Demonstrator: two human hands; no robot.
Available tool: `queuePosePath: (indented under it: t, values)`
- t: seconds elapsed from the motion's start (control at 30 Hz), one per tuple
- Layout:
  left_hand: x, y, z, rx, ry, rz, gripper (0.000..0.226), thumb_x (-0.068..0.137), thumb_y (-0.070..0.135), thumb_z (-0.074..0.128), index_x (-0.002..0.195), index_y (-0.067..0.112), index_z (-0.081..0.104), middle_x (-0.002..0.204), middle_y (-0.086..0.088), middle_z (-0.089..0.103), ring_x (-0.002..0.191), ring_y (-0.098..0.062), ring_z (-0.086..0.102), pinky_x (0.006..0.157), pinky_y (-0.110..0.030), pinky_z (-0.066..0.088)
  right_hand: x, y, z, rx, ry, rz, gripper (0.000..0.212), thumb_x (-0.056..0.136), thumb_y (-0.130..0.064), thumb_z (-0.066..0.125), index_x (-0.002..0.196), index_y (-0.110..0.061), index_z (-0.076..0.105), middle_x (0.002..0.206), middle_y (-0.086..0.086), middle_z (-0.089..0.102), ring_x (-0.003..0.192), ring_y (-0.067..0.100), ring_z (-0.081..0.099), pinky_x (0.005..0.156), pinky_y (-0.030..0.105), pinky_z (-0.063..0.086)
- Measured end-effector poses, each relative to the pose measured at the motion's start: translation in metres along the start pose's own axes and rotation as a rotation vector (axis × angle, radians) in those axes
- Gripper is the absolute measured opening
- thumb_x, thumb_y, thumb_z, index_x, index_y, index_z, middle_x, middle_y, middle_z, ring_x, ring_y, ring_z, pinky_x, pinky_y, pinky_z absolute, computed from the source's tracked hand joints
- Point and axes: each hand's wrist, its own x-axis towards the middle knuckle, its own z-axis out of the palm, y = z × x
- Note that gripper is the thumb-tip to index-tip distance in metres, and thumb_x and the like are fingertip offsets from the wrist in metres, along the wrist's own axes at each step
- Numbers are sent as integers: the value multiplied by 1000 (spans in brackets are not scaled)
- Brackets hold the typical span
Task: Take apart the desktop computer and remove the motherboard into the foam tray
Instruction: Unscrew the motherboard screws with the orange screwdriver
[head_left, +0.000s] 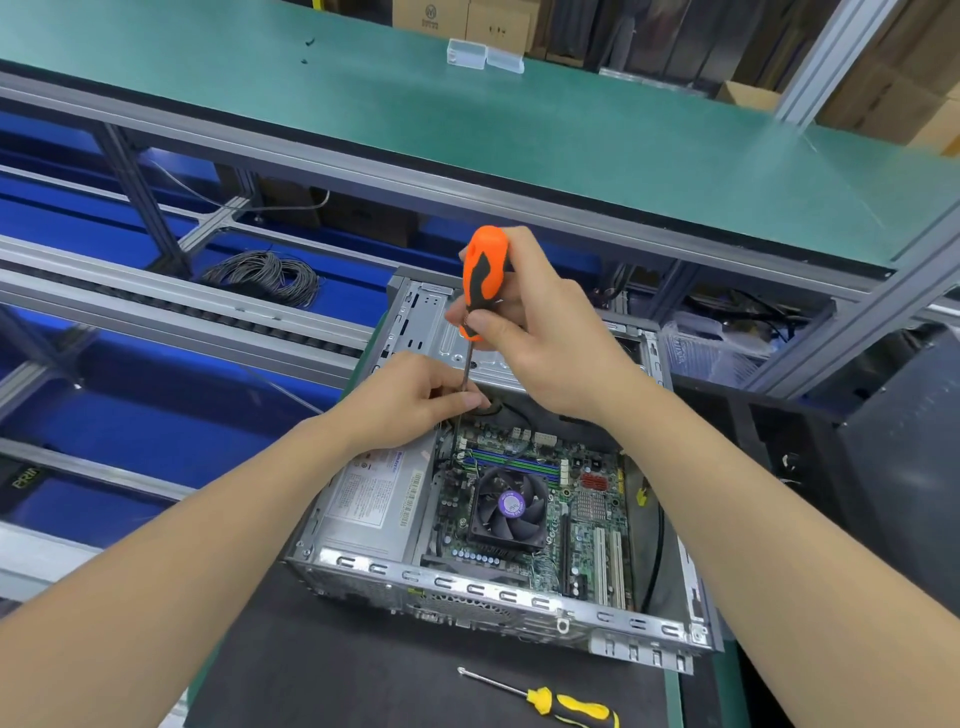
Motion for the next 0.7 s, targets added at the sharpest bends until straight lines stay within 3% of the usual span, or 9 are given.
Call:
queuePosePath:
  t: [0.07, 0.17, 0.23, 0.3, 0.37, 0.43, 0.57, 0.7]
  values:
    - [1, 2, 0, 0, 8, -2, 17, 97, 39, 68, 102, 30, 82, 59, -7, 63, 53, -12, 49, 55, -32, 39, 3, -7, -5, -54, 2, -18, 30, 99, -13, 64, 123, -19, 47, 98, -4, 74, 97, 5, 73, 85, 41, 61]
    - [2, 4, 1, -14, 16, -29, 18, 92, 42, 74, 95, 26, 83, 70, -4, 72, 69, -22, 66, 65, -39, 53, 11, -23, -9, -316, 128, 9, 24, 91, -47, 68, 97, -28, 56, 75, -2, 69, 74, 20, 64, 67, 43, 55]
    - [3, 3, 2, -29, 26, -50, 19, 89, 44, 76, 89, 27, 83, 72, -1, 73, 71, -22, 67, 67, -40, 54, 17, -33, -10, -595, 234, 27, 46, 88, -70, 58, 74, -26, 51, 61, -5, 58, 67, 21, 57, 55, 34, 42]
    - [2, 3, 2, -28, 38, -64, 22, 86, 47, 77, 90, 27, 84, 77, 5, 76, 74, -16, 70, 71, -41, 56, 23, -44, -11, -818, 257, 31, 61, 88, -79, 51, 64, -23, 42, 60, -6, 49, 67, 24, 52, 52, 31, 29]
    - [3, 2, 2, -29, 49, -72, 24, 83, 50, 79, 91, 28, 84, 77, 8, 76, 75, -13, 71, 72, -40, 57, 29, -51, -14, -832, 187, 54, 58, 90, -72, 57, 66, -22, 42, 66, 0, 49, 73, 29, 53, 54, 32, 30]
    - [3, 3, 2, -28, 66, -75, 24, 80, 53, 79, 87, 31, 84, 67, 7, 71, 63, -13, 64, 62, -37, 53, 31, -56, -19, -773, 37, 41, 41, 93, -57, 63, 77, -22, 50, 77, 1, 57, 83, 30, 54, 63, 36, 42]
    - [-1, 1, -1, -95, 45, -27, 13, 88, 43, 78, 101, 38, 80, 53, 8, 44, 54, -9, 43, 61, -30, 39, 29, -73, -38, -687, -232, -64, 3, 90, -26, 68, 93, -28, 67, 80, -16, 58, 83, 14, 56, 76, 35, 52]
    - [-3, 0, -8, -295, -12, -6, 24, 95, 29, 72, 118, 35, 76, 62, 3, 35, 60, -13, 37, 68, -28, 36, 31, -86, -43, -694, -397, -68, 32, 76, -3, 55, 78, -27, 76, 82, -10, 71, 72, 1, 58, 68, 31, 51]
